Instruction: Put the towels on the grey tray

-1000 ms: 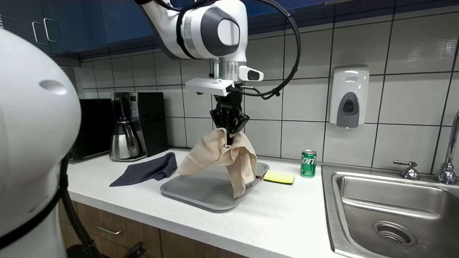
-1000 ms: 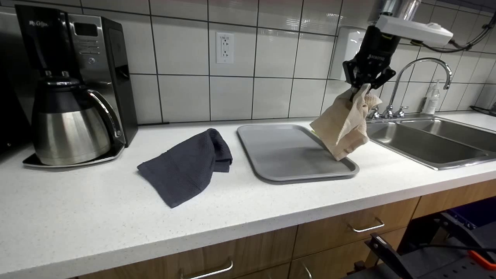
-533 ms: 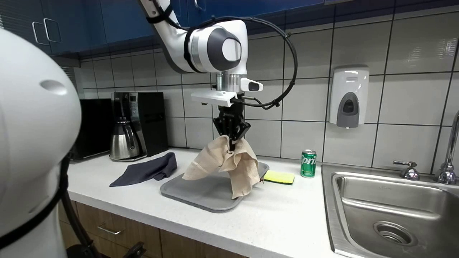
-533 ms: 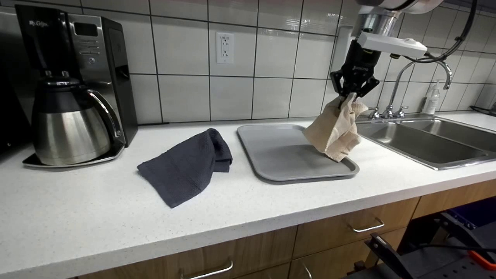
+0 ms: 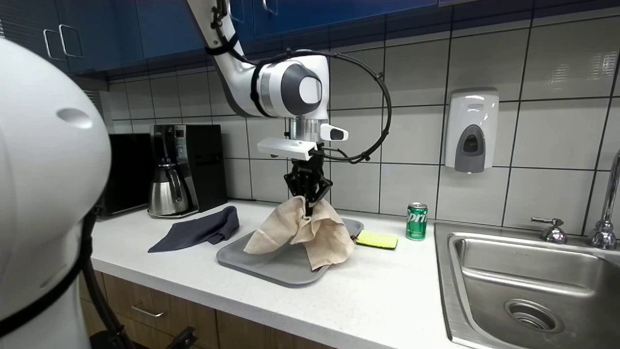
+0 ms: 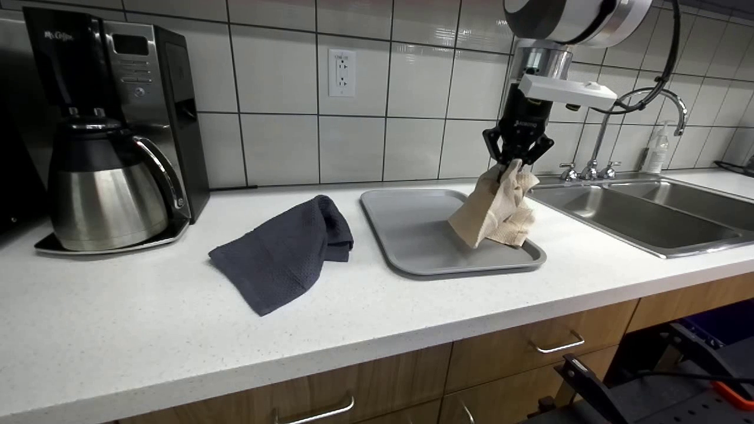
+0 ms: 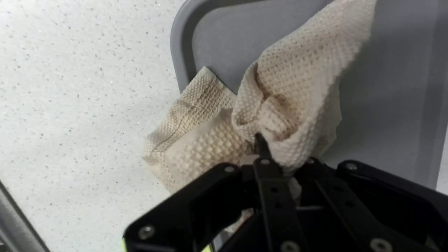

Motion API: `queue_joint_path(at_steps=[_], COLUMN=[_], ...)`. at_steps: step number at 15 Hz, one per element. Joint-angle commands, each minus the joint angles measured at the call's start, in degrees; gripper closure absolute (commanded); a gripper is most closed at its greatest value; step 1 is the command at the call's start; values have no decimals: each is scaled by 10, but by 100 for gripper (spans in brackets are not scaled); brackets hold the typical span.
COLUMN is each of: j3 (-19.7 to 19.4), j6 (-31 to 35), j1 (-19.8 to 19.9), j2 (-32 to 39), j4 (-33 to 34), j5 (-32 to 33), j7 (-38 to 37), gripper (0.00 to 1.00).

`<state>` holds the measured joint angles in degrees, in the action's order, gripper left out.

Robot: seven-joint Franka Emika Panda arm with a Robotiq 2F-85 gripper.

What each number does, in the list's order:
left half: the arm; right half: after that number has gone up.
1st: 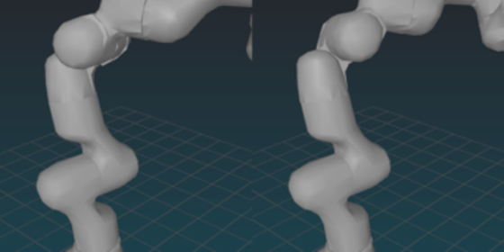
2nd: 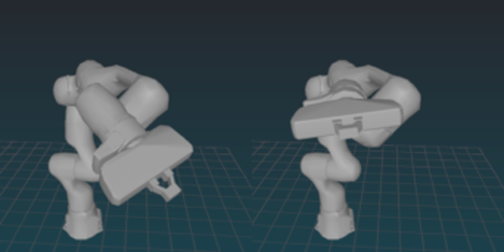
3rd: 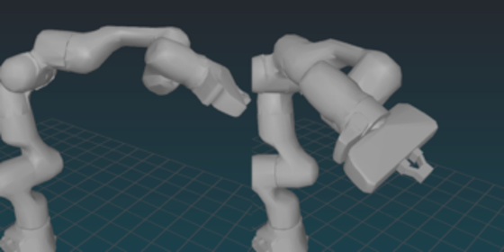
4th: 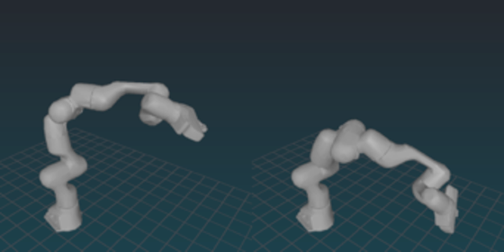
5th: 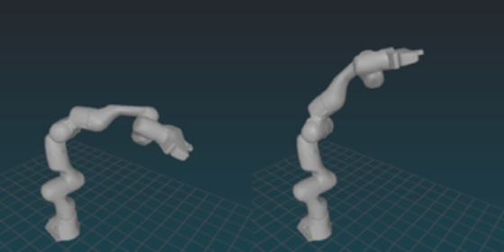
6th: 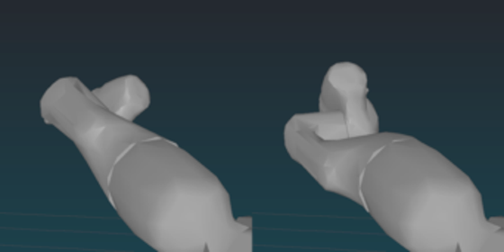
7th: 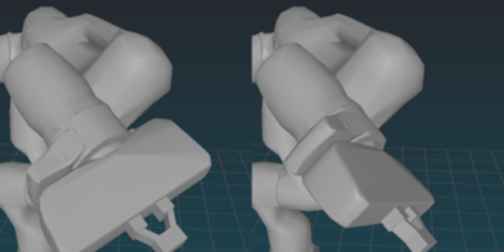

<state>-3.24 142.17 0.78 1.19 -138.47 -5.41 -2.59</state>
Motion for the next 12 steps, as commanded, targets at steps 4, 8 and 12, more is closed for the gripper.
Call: queue_joint_path(at_steps=[4, 8, 12], j3=[9, 8, 8], j6=[39, 55, 55], j1=[2, 1, 1], j2=[51, 65, 66], j4=[12, 3, -4], j5=[7, 22, 25], j7=[1, -5, -6], gripper=[97, 97, 65])
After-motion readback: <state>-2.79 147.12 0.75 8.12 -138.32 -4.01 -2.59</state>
